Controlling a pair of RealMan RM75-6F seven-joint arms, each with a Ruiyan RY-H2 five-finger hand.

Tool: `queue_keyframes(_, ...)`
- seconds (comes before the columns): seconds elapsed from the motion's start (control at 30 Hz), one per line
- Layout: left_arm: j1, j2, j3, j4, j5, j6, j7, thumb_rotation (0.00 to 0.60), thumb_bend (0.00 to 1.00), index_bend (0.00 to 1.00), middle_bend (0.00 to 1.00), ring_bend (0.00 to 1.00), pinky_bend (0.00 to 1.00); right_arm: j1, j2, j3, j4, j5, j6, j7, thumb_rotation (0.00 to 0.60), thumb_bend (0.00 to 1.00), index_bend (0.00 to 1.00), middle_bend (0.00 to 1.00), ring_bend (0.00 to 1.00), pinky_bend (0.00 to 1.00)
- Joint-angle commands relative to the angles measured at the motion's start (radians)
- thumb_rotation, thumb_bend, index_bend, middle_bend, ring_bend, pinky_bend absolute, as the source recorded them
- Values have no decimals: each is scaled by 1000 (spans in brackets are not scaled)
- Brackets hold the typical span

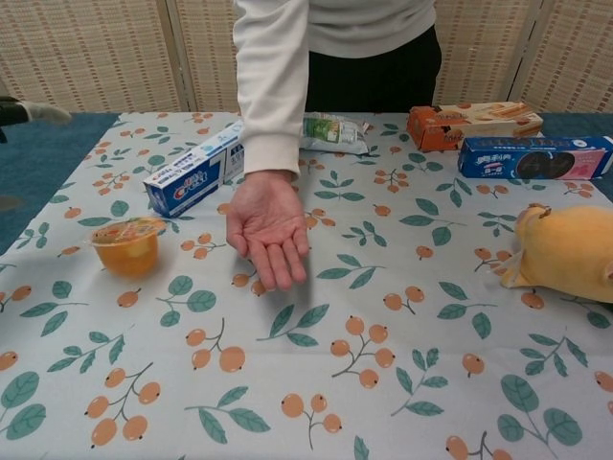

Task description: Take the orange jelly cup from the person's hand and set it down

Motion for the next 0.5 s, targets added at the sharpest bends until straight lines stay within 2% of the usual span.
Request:
queue_keyframes(0.03, 62, 44, -2, -41, -24, 72, -8, 600, 274, 0, 0, 0, 219, 2, -3, 0, 4, 0, -3, 3, 600, 384, 98, 243, 195, 411)
queue_keyframes(0.3, 180, 66, 18, -88, -5, 212, -15, 600, 274, 0, 0, 0, 213, 7, -13, -1, 13, 0, -13, 8, 600, 383, 98, 243, 195, 411)
queue_keyframes(0.5, 256, 34, 30, -85, 61, 325, -15, 600, 274, 0, 0, 0, 199, 9, -20, -4, 20, 0, -19, 14, 600, 383, 98, 243, 195, 411)
